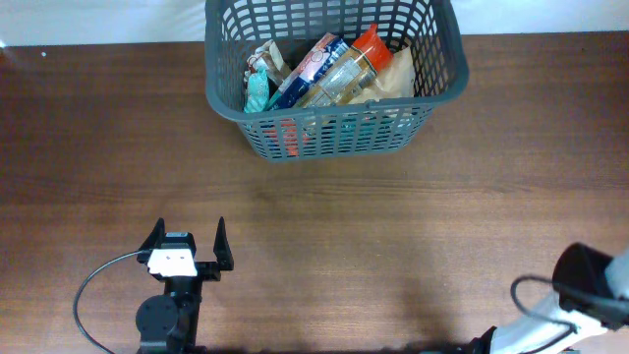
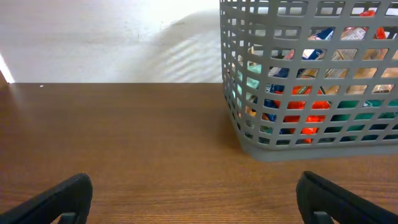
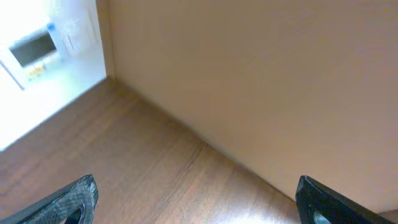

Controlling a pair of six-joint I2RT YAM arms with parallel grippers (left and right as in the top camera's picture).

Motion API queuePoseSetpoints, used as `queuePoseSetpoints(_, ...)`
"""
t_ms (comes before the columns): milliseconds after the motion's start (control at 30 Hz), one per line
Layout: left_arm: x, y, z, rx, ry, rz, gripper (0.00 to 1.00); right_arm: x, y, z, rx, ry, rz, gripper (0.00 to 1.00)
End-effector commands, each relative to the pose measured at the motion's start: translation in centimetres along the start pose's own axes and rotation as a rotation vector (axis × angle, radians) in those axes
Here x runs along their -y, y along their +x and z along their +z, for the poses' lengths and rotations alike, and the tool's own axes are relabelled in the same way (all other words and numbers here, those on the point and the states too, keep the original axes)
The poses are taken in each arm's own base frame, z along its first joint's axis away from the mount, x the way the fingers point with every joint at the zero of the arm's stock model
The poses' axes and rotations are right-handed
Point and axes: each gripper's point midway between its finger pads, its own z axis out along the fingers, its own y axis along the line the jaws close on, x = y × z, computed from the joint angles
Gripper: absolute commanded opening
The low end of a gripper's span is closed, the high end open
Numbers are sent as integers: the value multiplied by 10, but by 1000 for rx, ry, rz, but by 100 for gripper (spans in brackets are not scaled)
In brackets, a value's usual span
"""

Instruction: Pack container

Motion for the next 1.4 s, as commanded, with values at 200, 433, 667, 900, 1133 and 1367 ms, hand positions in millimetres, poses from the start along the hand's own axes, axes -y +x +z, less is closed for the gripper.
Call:
queuePoseSetpoints(200, 3, 2, 0, 0, 16, 16, 99, 40, -18, -67, 133, -16, 97, 99)
queuePoseSetpoints(433, 3, 2, 0, 0, 16, 16, 99, 62, -19, -67, 141, 115, 102, 99)
queuePoseSetpoints(667, 3, 2, 0, 0, 16, 16, 99, 62, -19, -68, 143, 111, 104, 99)
queuePoseSetpoints(900, 3, 2, 0, 0, 16, 16, 99, 63, -19, -69, 145, 111, 105, 99)
queuePoseSetpoints(1133, 3, 2, 0, 0, 16, 16, 99, 21, -23, -78, 155, -163, 108, 99)
queuePoseSetpoints(1367, 3, 2, 0, 0, 16, 16, 99, -52, -44, -105, 270, -540, 106, 99)
